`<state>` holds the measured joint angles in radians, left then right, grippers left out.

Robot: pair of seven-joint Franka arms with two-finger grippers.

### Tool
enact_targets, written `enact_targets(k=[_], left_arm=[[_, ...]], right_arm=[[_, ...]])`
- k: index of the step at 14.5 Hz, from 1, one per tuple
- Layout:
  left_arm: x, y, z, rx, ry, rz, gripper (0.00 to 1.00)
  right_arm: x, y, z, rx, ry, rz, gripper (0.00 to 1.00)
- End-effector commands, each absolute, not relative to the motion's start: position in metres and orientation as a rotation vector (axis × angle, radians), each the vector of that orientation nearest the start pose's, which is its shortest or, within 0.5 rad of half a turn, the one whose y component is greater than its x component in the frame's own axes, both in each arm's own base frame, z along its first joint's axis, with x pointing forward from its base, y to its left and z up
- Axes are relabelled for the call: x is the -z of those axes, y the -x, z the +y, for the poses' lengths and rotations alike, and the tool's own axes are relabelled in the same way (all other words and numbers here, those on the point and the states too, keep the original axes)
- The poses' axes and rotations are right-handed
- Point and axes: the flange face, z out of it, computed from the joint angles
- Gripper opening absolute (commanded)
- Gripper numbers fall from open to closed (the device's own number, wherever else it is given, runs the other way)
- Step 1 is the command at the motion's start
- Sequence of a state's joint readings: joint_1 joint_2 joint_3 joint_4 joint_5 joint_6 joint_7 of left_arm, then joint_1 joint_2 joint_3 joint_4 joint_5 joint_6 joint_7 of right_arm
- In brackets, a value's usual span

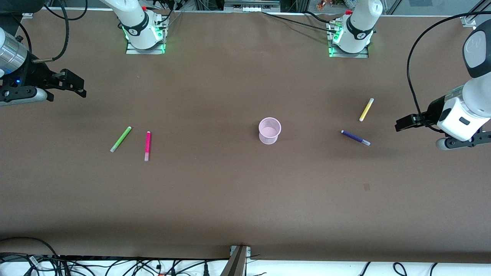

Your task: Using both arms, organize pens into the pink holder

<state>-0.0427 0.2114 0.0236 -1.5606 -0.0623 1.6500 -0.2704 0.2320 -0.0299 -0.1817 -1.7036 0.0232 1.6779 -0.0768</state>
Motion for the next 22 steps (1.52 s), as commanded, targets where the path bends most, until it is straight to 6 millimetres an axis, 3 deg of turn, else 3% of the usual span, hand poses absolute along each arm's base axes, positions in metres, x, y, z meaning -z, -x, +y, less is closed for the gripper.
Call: enact_targets(k=[1,3,8,12,15,18,22], left_arm=[[-0.485,-0.61,-0.028,-0.295,3.113,-0.611,1.0],[-0.463,-0.612,-0.026,-0.321,3.076,-0.712,1.0],[-0.376,-0.602,-0.025,-0.312,2.948,-1.06,1.0],[-0.303,-0.59,-0.048,-0.239,2.837,-1.338,1.0],[-0.263,-0.589,-0.065,-0.257,2.796,-1.389,1.0],[-0.243,-0.587,-0.069,-0.263,2.737,-1.453,1.0],[-0.229,-0.565,-0.067,-0.273,2.706,-1.484,1.0]], right_arm=[[-0.592,-0.547,0.031,0.023,3.095,-0.18,1.0],[-0.592,-0.547,0.029,0.023,3.093,-0.173,1.0],[-0.589,-0.557,0.028,0.029,3.097,-0.184,1.0],[-0.59,-0.558,0.028,0.039,3.097,-0.182,1.0],[-0.59,-0.558,0.029,0.046,3.097,-0.189,1.0],[-0.587,-0.562,0.03,0.058,3.096,-0.188,1.0],[-0.582,-0.564,0.031,0.041,3.097,-0.187,1.0]])
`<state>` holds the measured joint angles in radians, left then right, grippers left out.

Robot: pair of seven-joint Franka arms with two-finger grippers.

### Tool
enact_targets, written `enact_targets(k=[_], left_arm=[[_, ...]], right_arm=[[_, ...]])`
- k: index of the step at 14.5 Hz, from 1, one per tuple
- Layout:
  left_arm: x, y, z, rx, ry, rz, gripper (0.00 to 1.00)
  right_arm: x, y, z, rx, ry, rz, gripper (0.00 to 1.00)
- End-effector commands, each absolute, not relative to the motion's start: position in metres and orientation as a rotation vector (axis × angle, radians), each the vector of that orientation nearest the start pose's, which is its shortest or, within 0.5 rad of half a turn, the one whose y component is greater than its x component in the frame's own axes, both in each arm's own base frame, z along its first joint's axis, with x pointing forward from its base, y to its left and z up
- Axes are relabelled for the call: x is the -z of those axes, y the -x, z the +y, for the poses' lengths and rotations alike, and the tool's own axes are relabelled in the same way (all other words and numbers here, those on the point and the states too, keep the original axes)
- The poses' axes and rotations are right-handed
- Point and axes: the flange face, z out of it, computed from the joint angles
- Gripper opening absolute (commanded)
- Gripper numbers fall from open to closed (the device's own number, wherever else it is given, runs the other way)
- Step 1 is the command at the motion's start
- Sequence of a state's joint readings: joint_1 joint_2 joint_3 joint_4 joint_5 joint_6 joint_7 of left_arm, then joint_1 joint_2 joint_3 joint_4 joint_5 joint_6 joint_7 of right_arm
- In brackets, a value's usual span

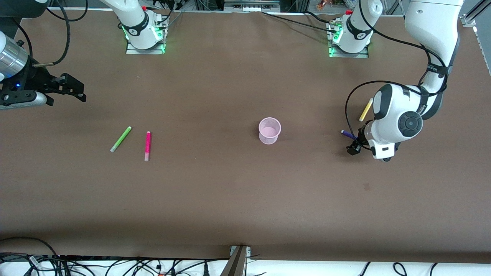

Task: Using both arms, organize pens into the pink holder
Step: 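Move the left gripper down over the blue marker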

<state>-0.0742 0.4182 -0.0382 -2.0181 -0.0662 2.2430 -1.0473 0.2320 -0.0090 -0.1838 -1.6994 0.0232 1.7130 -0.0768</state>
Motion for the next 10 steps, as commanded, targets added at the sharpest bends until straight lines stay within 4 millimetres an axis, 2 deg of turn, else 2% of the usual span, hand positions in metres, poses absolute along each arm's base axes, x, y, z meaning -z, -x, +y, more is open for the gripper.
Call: enact_targets(k=[1,3,6,8,10], left_arm=[[-0.225,-0.559,-0.066,-0.264,2.704,-1.493,1.0],[-0.218,-0.553,-0.069,-0.261,2.693,-1.508,1.0],[-0.197,-0.532,-0.069,-0.203,2.714,-1.518,1.0],[-0.195,-0.53,-0.069,-0.202,2.713,-1.518,1.0],[-0.192,-0.527,-0.069,-0.208,2.711,-1.512,1.0]], right_arm=[[-0.581,-0.564,0.031,0.039,3.099,-0.187,1.0],[-0.581,-0.564,0.031,0.037,3.098,-0.19,1.0],[-0.58,-0.564,0.029,0.027,3.101,-0.186,1.0],[-0.573,-0.568,0.027,0.016,3.104,-0.178,1.0],[-0.574,-0.568,0.027,0.018,3.105,-0.179,1.0]])
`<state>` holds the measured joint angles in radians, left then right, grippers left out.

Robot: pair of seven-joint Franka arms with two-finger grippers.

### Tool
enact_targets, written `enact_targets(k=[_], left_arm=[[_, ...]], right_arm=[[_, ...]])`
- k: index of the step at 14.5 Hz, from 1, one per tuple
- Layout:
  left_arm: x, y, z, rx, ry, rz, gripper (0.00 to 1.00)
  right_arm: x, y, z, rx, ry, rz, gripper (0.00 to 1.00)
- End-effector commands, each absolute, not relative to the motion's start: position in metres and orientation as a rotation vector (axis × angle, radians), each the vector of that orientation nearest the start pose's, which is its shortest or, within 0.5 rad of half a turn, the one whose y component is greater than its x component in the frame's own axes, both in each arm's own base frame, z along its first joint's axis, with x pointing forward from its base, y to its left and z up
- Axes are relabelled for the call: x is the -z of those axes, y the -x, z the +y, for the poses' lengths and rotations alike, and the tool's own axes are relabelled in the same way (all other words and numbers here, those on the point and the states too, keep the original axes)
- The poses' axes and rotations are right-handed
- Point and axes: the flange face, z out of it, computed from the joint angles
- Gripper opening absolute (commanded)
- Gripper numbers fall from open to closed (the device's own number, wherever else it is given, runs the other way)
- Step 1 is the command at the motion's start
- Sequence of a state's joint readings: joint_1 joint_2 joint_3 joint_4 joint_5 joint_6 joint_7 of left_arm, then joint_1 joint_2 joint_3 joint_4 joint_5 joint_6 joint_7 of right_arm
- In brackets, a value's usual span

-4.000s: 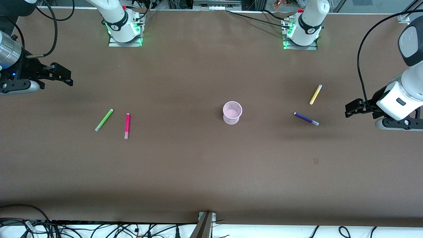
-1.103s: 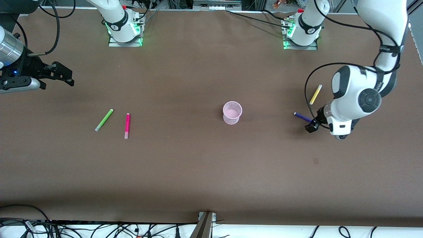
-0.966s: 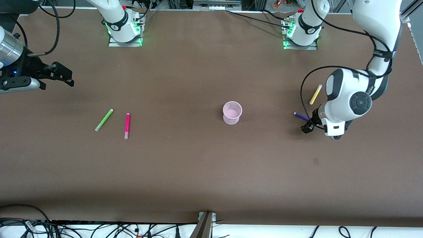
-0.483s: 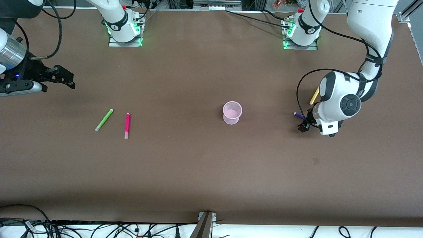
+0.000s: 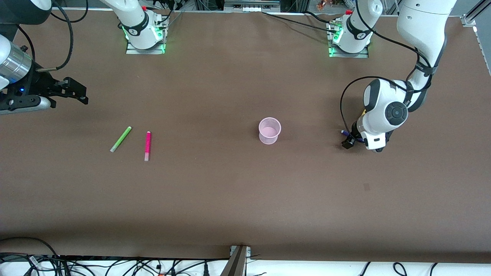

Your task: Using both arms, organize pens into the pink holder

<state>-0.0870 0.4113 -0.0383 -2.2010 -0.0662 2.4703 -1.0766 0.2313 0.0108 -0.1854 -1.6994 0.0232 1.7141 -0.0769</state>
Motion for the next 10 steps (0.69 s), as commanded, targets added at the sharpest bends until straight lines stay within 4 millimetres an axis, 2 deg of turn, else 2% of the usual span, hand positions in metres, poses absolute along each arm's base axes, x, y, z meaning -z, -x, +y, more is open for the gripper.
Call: enact_targets(k=[1,3,5,6,10], left_arm=[[-0.1896,-0.5237,-0.0698,-0.216,2.708,-1.508,1.0],[-0.1891,-0.5229,-0.0705,-0.217,2.708,-1.505,0.77],[-0.1874,-0.5225,-0.0705,-0.221,2.707,-1.505,0.64],[-0.1858,-0.5221,-0.0704,-0.225,2.705,-1.504,0.61],[-0.1834,-0.5214,-0.0704,-0.231,2.707,-1.494,0.61]], right_arm=[[-0.5741,-0.5675,0.0273,0.016,3.108,-0.182,1.0],[-0.5733,-0.5674,0.0283,0.013,3.106,-0.184,1.0],[-0.5729,-0.5675,0.0277,0.009,3.105,-0.181,1.0],[-0.5721,-0.5673,0.0277,0.004,3.105,-0.181,1.0],[-0.5721,-0.5673,0.0274,0.004,3.108,-0.182,1.0]])
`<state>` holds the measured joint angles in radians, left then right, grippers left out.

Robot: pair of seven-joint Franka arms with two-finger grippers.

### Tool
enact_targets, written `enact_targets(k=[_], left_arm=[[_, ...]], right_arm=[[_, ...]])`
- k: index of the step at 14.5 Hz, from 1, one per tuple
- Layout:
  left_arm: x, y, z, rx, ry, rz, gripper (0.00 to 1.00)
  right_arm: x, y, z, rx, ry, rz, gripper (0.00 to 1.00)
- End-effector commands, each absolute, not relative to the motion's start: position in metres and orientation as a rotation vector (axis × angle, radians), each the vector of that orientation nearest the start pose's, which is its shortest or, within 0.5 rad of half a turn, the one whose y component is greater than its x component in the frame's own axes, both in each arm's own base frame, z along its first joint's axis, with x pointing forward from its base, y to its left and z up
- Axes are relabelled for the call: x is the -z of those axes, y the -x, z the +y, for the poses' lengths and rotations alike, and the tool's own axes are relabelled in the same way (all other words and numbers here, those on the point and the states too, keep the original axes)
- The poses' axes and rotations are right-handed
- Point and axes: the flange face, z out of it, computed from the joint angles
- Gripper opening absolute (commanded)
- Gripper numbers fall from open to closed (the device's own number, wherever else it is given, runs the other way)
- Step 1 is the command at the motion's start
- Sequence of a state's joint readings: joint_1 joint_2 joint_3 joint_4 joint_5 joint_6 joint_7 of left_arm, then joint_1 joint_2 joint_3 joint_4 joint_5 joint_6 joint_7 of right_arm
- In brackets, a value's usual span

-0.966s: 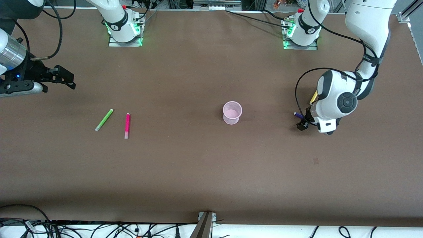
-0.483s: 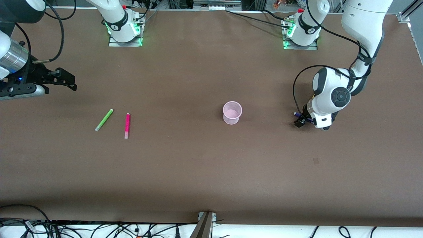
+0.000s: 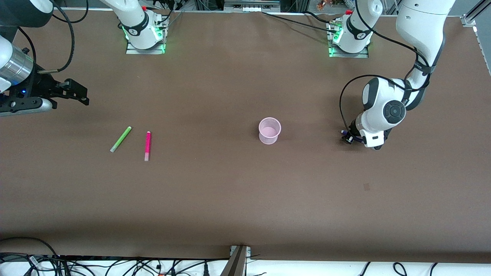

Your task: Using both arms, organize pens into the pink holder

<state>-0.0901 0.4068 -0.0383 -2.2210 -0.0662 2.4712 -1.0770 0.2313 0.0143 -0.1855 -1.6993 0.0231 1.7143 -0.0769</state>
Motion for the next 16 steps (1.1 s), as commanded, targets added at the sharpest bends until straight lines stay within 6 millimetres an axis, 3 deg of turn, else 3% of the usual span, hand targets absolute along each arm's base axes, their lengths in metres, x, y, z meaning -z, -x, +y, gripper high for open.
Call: enact_targets(k=[1,7,11,16], left_arm=[[-0.183,-0.521,-0.07,-0.233,2.706,-1.494,0.61],[-0.179,-0.521,-0.07,-0.24,2.707,-1.484,0.55],[-0.178,-0.521,-0.07,-0.242,2.711,-1.476,0.41],[-0.174,-0.52,-0.07,-0.249,2.709,-1.47,0.39]], right_arm=[[-0.572,-0.567,0.026,0.006,3.109,-0.18,1.0],[-0.568,-0.571,0.023,0.006,3.121,-0.173,1.0],[-0.558,-0.576,0.021,-0.013,3.138,-0.169,1.0],[-0.559,-0.576,0.023,-0.011,3.146,-0.182,1.0]])
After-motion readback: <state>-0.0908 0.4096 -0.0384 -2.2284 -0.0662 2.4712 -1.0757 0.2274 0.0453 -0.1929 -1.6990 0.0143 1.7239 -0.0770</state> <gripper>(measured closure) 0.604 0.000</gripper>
